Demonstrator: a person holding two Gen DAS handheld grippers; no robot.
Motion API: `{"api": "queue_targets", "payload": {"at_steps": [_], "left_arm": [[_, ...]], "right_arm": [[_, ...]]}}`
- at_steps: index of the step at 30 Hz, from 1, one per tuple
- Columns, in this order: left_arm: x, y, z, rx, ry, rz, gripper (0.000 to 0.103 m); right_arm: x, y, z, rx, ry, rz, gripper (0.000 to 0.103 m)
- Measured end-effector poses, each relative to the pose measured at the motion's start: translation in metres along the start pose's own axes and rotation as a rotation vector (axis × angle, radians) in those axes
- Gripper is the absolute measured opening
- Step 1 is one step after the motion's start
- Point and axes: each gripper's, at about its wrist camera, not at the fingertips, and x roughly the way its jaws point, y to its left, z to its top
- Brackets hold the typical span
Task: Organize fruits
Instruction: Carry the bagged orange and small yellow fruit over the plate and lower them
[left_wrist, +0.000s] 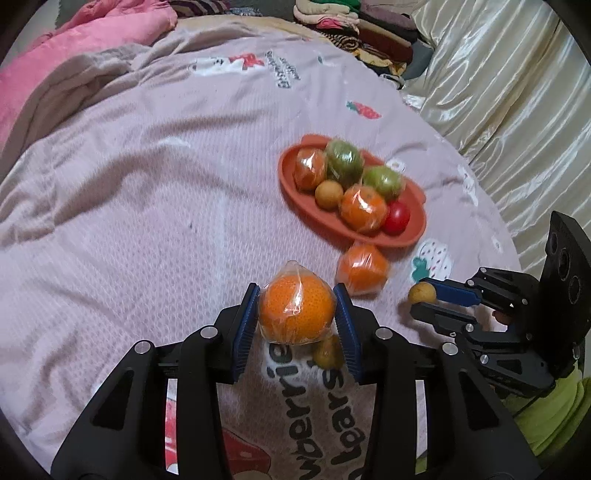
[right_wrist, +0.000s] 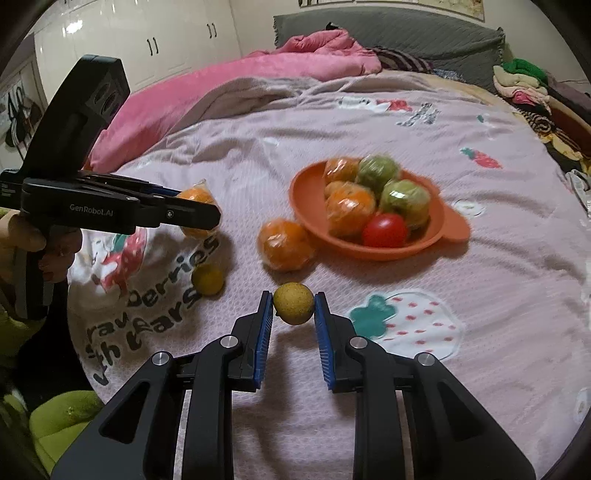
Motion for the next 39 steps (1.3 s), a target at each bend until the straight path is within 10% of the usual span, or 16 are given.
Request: {"api": "queue_targets", "payload": {"at_steps": [39], "left_arm": [[0.035,-0.032,0.075,0.099,-0.014,0.009,0.032]], "right_arm": [[-0.02,-0.064,0.049,0.055,-0.108,-0.125,0.022]]}}
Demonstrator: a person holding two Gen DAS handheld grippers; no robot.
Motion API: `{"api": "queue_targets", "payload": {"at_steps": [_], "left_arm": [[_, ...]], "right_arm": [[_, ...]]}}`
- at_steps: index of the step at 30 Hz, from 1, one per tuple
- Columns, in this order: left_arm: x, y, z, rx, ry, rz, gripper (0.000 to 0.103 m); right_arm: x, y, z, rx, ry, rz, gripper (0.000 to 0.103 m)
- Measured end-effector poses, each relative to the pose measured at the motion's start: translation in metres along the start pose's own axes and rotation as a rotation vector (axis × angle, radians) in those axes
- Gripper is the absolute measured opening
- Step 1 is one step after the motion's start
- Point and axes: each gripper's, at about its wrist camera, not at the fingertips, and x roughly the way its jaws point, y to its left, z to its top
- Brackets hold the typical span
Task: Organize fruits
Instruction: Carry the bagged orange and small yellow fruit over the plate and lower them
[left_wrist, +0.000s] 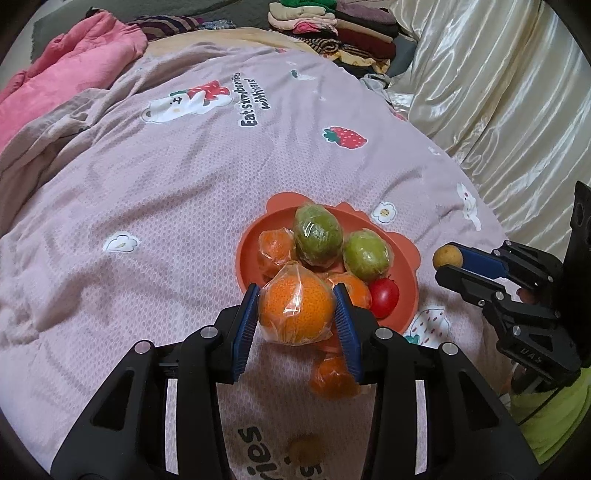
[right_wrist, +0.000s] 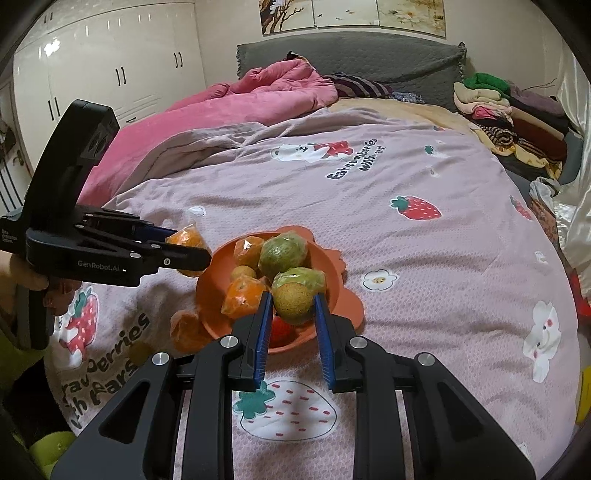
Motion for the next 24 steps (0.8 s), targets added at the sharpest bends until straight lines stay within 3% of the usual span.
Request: {"api": "queue_targets", "payload": {"at_steps": [24], "left_arm": [[0.02,0.003,-0.002,-0.015,0.002,-0.001,0.032]], "right_arm": [[0.012,-0.002,-0.001,-0.002,0.017,-0.013,0.022]]}}
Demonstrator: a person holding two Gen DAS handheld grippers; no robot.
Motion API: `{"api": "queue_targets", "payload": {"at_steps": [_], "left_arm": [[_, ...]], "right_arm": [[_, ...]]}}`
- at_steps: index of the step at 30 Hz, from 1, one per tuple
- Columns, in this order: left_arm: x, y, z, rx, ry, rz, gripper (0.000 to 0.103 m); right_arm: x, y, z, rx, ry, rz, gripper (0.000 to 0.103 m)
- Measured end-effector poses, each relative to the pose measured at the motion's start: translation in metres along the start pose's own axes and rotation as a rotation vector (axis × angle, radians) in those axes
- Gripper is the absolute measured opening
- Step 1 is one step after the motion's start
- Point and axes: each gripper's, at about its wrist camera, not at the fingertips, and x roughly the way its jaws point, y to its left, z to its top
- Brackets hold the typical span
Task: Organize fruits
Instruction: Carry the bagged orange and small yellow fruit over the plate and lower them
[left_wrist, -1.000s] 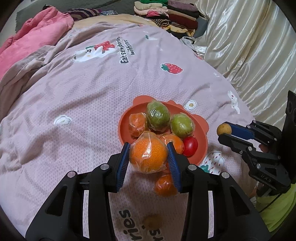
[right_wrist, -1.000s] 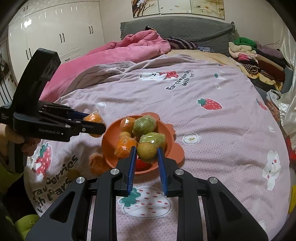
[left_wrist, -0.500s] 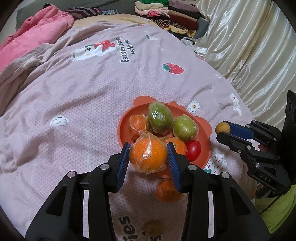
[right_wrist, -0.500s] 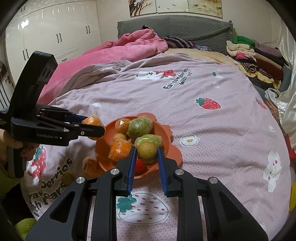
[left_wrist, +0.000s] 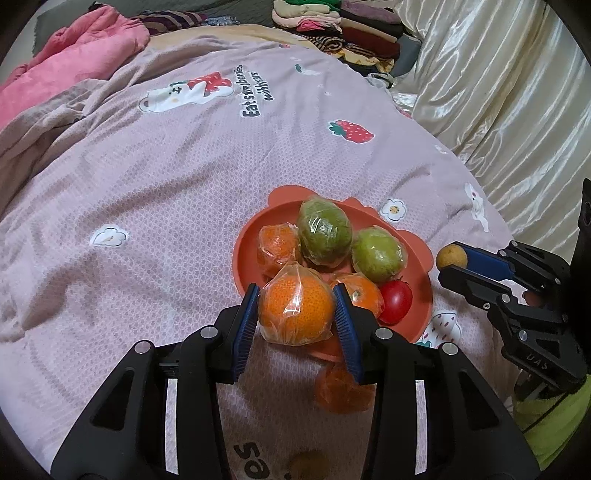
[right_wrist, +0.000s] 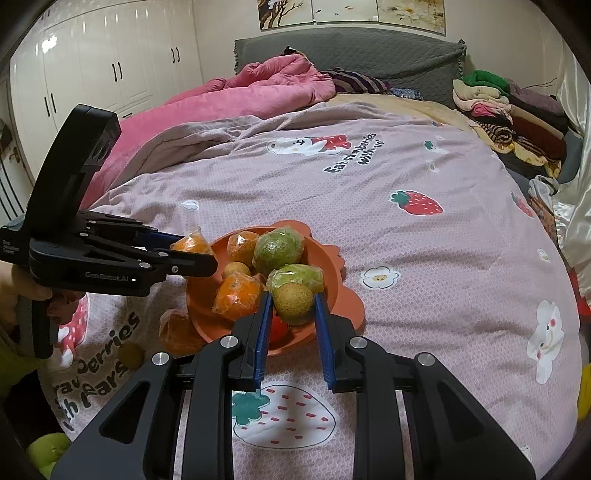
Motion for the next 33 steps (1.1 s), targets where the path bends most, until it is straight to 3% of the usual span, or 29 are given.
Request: {"api": "queue_targets", "payload": {"at_steps": [33], "left_arm": [[0.008,0.001,0.001,0.025,-0.009,0.012,0.033]], "right_arm": [[0.024,0.011,-0.005,-0.035,0.05,-0.017,0.023]]}}
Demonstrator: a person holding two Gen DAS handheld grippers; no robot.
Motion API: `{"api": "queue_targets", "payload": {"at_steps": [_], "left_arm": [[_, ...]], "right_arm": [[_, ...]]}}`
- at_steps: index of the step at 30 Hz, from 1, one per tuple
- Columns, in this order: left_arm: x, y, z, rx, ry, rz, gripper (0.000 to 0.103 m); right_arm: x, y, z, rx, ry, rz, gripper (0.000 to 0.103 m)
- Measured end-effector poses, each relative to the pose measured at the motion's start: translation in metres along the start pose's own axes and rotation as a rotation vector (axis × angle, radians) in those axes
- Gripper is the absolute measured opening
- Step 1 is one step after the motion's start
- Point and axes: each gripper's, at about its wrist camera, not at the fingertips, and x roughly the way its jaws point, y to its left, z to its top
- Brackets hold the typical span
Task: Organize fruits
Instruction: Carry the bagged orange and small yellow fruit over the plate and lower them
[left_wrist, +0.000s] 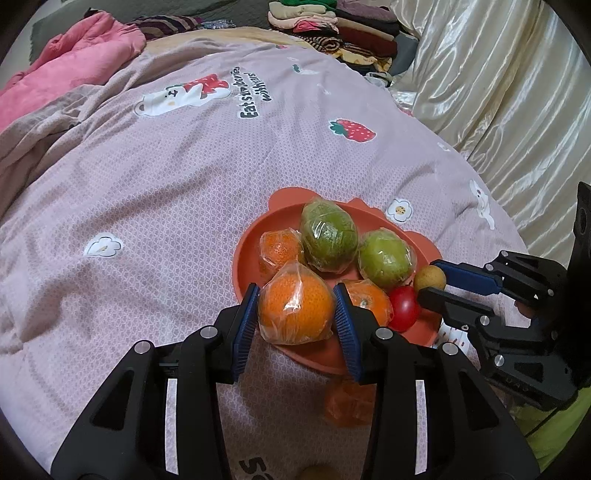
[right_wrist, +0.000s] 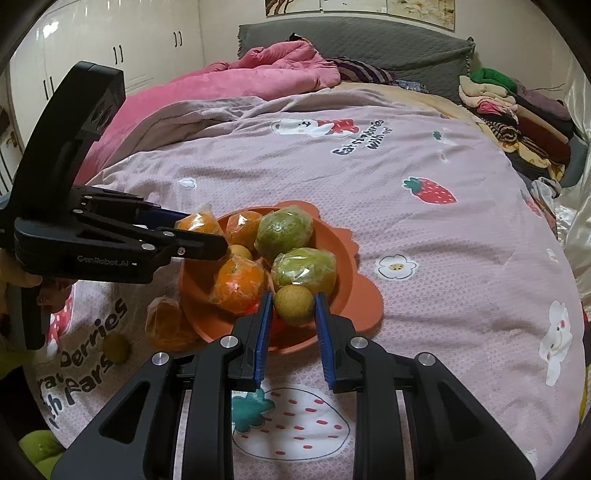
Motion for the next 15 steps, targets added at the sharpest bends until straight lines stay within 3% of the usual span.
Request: {"api": "queue_targets", "payload": {"at_steps": [3,5,15], "left_arm": [[0.001,0.0,0.0,-0.003,-0.002,-0.001,0.033],[0.001,0.001,0.0,-0.005,-0.004,-0.001,0.033],[0.001,0.003,0.002,-0.021,-0.019,0.0,0.033]], "right_arm": [[-0.001,0.0,0.001,0.005,-0.002,0.004,0.025],[-0.002,0.0,0.0,0.006,-0.006,0.002,0.033],[-0.011,0.0,-0.003,0.018,-0.024,-0.002,0.043]]}}
